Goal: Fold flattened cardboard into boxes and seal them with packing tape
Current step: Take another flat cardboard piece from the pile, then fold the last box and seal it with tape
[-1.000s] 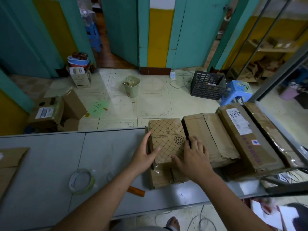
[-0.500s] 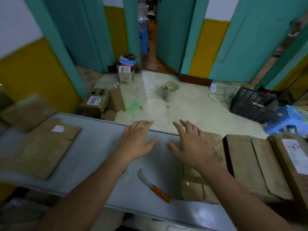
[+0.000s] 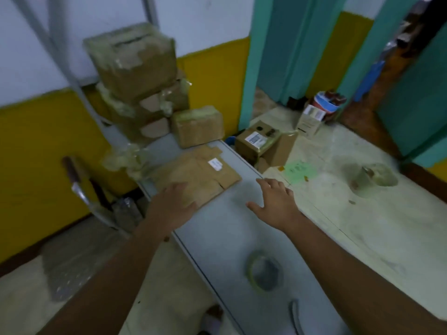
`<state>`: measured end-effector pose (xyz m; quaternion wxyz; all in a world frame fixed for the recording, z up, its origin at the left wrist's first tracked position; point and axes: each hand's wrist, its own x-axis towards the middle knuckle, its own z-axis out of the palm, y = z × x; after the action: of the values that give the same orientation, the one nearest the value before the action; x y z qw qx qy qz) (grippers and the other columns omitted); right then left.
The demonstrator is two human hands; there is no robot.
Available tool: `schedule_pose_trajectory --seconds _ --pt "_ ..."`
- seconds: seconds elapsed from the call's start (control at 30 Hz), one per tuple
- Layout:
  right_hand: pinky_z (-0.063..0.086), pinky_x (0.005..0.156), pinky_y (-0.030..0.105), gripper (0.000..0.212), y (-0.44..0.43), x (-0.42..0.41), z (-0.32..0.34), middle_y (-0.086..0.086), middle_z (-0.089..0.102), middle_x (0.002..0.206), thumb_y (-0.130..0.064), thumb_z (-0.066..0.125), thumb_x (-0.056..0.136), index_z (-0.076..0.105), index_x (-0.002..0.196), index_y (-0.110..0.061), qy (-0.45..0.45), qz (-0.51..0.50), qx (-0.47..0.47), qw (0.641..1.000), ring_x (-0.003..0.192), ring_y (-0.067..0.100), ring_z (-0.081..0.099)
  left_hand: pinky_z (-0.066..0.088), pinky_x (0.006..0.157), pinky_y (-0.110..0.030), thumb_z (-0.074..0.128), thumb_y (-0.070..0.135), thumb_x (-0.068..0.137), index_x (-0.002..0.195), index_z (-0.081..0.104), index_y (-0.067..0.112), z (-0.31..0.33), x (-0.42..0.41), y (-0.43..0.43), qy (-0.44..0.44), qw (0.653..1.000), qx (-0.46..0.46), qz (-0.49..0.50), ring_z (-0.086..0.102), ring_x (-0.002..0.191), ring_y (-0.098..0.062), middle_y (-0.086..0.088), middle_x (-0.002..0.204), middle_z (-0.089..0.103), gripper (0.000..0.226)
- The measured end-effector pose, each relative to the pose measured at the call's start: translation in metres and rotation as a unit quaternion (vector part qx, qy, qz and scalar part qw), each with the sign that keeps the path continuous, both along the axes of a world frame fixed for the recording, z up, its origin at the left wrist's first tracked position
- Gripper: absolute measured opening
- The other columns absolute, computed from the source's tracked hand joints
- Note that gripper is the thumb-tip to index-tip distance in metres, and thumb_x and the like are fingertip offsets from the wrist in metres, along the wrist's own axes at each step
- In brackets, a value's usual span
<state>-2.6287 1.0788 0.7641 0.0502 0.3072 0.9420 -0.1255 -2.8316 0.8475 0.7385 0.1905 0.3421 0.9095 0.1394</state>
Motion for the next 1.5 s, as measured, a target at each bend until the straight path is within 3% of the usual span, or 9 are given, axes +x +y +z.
schedule_pose_trajectory --seconds 0.17,0.4,0.5,0.63,0.8,1.0,1.17,1.27,1.5 --pt "0.039 0.11 0.052 0.084 0.017 -0.097 -0.054 0.015 0.048 0.149 -0.069 0.06 0.091 0.038 0.154 -0.018 -0.025 -0.012 -0.073 0.997 0.138 0.035 0.043 0.049 0.108 -0.044 0.057 0.055 0.103 0.162 0.035 0.018 -0.052 -0.049 -0.023 -0.116 0.984 0.038 0.13 0.05 0.139 -0.031 -0.009 0.155 0.046 0.073" --pt "0.043 0.107 0.053 0.083 0.039 -0.191 -0.108 0.016 0.053 0.134 -0.069 0.063 0.081 0.048 0.141 -0.014 -0.039 -0.109 -0.144 0.983 0.13 0.039 0.047 0.046 0.093 -0.038 0.068 0.036 0.099 0.14 0.052 0.014 -0.111 -0.076 -0.012 -0.165 0.935 0.158 0.271 0.051 0.117 -0.02 -0.004 0.128 0.055 0.049" --pt "0.045 0.106 0.052 0.081 0.049 -0.21 -0.121 0.02 0.054 0.133 -0.068 0.065 0.083 0.051 0.138 -0.009 -0.005 -0.118 -0.13 0.984 0.13 0.041 0.047 0.059 0.092 -0.04 0.068 0.025 0.099 0.134 0.058 0.02 -0.119 -0.079 -0.001 -0.203 0.891 0.252 0.317 0.067 0.111 -0.019 0.001 0.121 0.069 0.037" --pt "0.041 0.107 0.049 0.088 0.052 -0.22 -0.129 0.024 0.052 0.137 -0.071 0.064 0.086 0.048 0.147 -0.009 0.018 -0.126 -0.149 0.981 0.131 0.043 0.046 0.054 0.081 -0.029 0.07 0.028 0.099 0.132 0.058 0.026 -0.121 -0.077 0.01 -0.258 0.829 0.288 0.403 0.067 0.114 -0.019 0.012 0.118 0.067 0.035" --pt "0.043 0.097 0.039 0.085 0.052 -0.206 -0.125 0.018 0.046 0.144 -0.074 0.063 0.087 0.05 0.149 -0.017 0.074 -0.156 -0.242 0.955 0.123 0.036 0.056 0.055 0.104 -0.049 0.071 0.022 0.1 0.145 0.052 0.026 -0.11 -0.067 0.014 -0.328 0.733 0.371 0.466 0.064 0.122 -0.023 0.005 0.134 0.065 0.05" --pt "0.051 0.097 0.041 0.071 0.039 -0.15 -0.091 0.009 0.057 0.135 -0.07 0.064 0.088 0.056 0.138 -0.02 0.176 -0.189 -0.265 0.929 0.112 0.024 0.062 0.062 0.093 -0.051 0.072 0.025 0.098 0.14 0.053 0.033 -0.076 -0.045 0.012 -0.385 0.701 0.437 0.412 0.071 0.115 -0.021 0.005 0.13 0.07 0.047" --pt "0.044 0.076 0.02 0.056 0.02 -0.066 -0.041 -0.022 0.062 0.109 -0.07 0.056 0.095 0.058 0.133 -0.028 0.278 -0.243 -0.282 0.886 0.105 0.007 0.064 0.064 0.08 -0.049 0.084 0.034 0.091 0.137 0.055 0.039 -0.041 -0.007 0.025 -0.506 0.642 0.468 0.335 0.076 0.111 -0.019 0.007 0.127 0.075 0.054" --pt "0.045 0.075 0.016 0.057 0.009 0.002 -0.011 -0.018 0.067 0.111 -0.072 0.049 0.096 0.06 0.133 -0.03 0.327 -0.291 -0.292 0.85 0.095 -0.01 0.065 0.063 0.084 -0.05 0.081 0.045 0.089 0.141 0.055 0.043 -0.02 0.026 0.045 -0.585 0.611 0.454 0.28 0.075 0.115 -0.022 0.003 0.131 0.074 0.059" --pt "0.051 0.08 0.015 0.055 -0.034 0.16 0.036 -0.02 0.071 0.117 -0.069 0.051 0.096 0.062 0.135 -0.033 0.416 -0.368 -0.273 0.785 0.103 -0.01 0.064 0.062 0.092 -0.051 0.057 0.079 0.093 0.15 0.055 0.036 0.03 0.123 0.096 -0.652 0.666 0.341 0.122 0.071 0.124 -0.029 -0.007 0.138 0.071 0.072"
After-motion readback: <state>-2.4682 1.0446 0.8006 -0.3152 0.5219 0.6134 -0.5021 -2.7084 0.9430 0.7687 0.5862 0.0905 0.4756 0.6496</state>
